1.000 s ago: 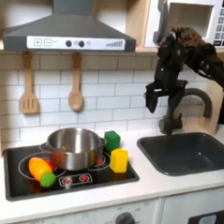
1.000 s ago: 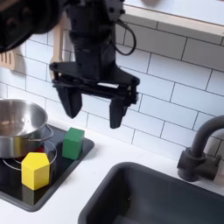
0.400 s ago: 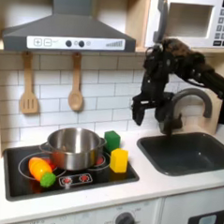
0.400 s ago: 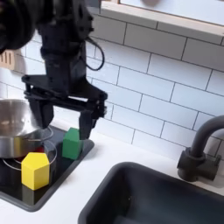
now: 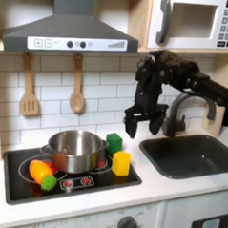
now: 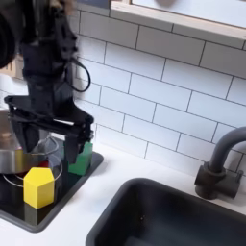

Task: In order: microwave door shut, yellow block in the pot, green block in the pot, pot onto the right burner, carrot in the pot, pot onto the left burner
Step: 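Put the yellow block in the pot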

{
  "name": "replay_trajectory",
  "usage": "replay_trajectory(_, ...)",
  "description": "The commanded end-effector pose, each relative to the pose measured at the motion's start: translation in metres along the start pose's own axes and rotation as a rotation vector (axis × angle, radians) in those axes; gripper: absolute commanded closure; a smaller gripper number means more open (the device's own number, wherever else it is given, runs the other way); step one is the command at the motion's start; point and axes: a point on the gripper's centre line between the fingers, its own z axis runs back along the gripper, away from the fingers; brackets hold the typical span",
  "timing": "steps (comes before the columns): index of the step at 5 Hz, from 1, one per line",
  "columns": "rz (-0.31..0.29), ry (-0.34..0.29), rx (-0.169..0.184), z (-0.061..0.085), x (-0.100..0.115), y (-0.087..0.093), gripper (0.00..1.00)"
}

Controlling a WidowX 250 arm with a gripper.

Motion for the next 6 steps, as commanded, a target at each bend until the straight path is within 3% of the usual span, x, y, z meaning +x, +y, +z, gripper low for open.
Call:
replay_trajectory(1, -0.018, 0.038, 0.002, -0.025, 0.003, 0.015, 0.0)
replay_trajectory(4, -0.061, 0.082, -0.024, -0.052, -0.002, 0.035, 0.0)
replay_trajectory(5, -0.103, 0.091, -0.075, -0.056, -0.005, 0.03, 0.0)
replay_trajectory(6, -0.115, 0.095, -0.089, -0.06, -0.004, 0.026, 0.0)
